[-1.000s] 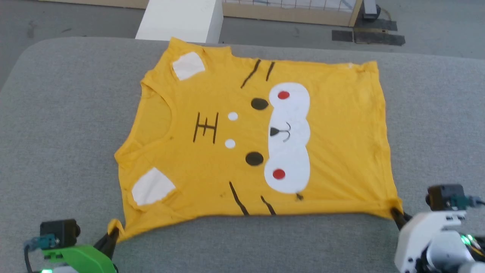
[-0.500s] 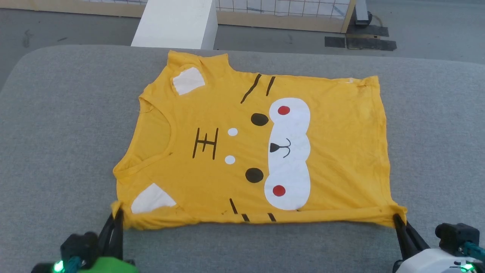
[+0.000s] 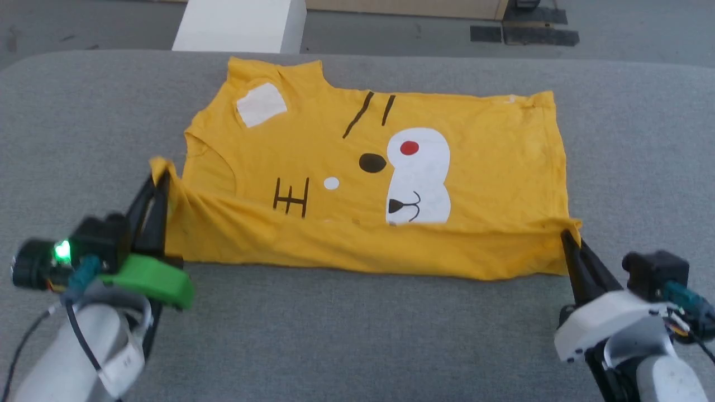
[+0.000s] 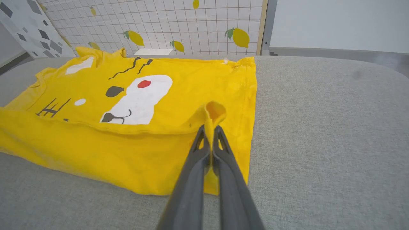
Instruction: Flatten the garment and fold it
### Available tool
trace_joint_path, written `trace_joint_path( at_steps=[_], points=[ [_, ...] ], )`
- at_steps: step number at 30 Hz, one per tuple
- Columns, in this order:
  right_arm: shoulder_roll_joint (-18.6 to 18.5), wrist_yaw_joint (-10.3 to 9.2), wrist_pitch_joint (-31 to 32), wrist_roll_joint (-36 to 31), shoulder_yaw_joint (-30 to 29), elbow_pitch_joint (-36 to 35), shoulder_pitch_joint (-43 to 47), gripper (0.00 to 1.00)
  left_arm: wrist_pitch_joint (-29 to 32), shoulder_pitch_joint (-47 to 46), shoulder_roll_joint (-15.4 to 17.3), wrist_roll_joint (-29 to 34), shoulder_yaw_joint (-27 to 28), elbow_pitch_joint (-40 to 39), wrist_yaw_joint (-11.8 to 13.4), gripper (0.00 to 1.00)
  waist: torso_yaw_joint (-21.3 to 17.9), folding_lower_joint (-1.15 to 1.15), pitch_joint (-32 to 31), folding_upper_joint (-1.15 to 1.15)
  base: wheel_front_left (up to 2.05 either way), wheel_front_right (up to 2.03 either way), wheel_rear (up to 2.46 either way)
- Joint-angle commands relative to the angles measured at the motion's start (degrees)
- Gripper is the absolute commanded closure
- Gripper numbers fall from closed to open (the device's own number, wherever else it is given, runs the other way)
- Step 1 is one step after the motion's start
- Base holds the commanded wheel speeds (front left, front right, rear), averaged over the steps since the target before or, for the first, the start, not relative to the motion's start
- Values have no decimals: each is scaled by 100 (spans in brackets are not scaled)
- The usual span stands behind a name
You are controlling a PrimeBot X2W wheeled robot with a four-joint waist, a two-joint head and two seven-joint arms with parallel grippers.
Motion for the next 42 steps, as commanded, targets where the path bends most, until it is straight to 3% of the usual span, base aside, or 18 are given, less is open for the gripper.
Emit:
trace_joint_path(
  at_steps=[1, 6, 7, 11, 15, 19, 23, 24, 25, 26, 29, 31, 33, 39, 42],
  points=[
    [-2, -8, 101, -37, -23, 55, -179, 100, 44, -264, 29, 26, 11, 102, -90, 100, -81, 0, 192, 0, 0, 0, 0],
    [-2, -8, 552, 30, -218, 220, -674, 100, 453, -1069, 67, -93, -76, 621, -522, 100, -171, 0, 560, 0, 0, 0, 0],
    [-2, -8, 851, 56, -268, 314, -898, 100, 746, -1451, 92, -199, -138, 1042, -791, 100, -224, 0, 758, 0, 0, 0, 0],
    [-2, -8, 1314, 126, -248, 408, -1194, 100, 1146, -1816, 114, -399, -186, 1590, -1101, 100, -328, 0, 1017, 0, 0, 0, 0],
    [-2, -8, 1850, 209, -251, 500, -1423, 100, 1481, -1990, 86, -610, -195, 2059, -1269, 100, -377, 0, 1178, 0, 0, 0, 0],
    [-2, -8, 2603, 144, -184, 507, -1618, 100, 2339, -2009, 56, -969, -302, 2588, -1457, 100, -404, 0, 1271, 0, 0, 0, 0],
    [-2, -8, 3208, 44, -189, 391, -1752, 100, 3004, -1901, -59, -1423, -340, 2634, -1582, 100, -390, 0, 1274, 0, 0, 0, 0],
    [-2, -8, 3323, 44, -203, 358, -1757, 100, 3073, -1879, -73, -1493, -316, 2625, -1566, 100, -378, 0, 1259, 0, 0, 0, 0],
    [-2, -8, 3441, 57, -222, 303, -1751, 80, 3081, -1858, -82, -1527, -287, 2591, -1520, 33, -361, 0, 1229, 0, 0, 0, 0],
    [-2, -8, 3535, 136, -248, 125, -1673, 0, 2603, -1802, -50, -1373, -184, 2393, -1308, 0, -316, 0, 1098, 0, 0, 0, 0],
    [-2, -8, 3123, 262, -289, -123, -1509, 0, 1482, -1634, -82, -1058, 48, 2023, -864, 0, -257, 0, 894, 0, 0, 0, 0],
    [-2, -8, 2525, 363, -332, -280, -1349, 0, 572, -1399, -171, -899, 240, 1705, -602, 0, -205, 0, 733, 0, 0, 0, 0],
    [-2, -8, 1919, 503, -317, -346, -1154, 0, 118, -1091, -268, -789, 361, 1413, -347, 0, -174, 0, 597, 0, 0, 0, 0],
    [-2, -8, 137, 843, -233, -335, -510, 0, -105, -39, -508, -559, 743, 511, 224, 0, -159, 0, 370, 0, 0, 0, 0],
    [-2, -8, -504, 907, -173, -249, -257, 0, -109, 414, -541, -582, 845, 349, 331, 0, -194, 0, 315, 0, 0, 0, 0]
  ],
)
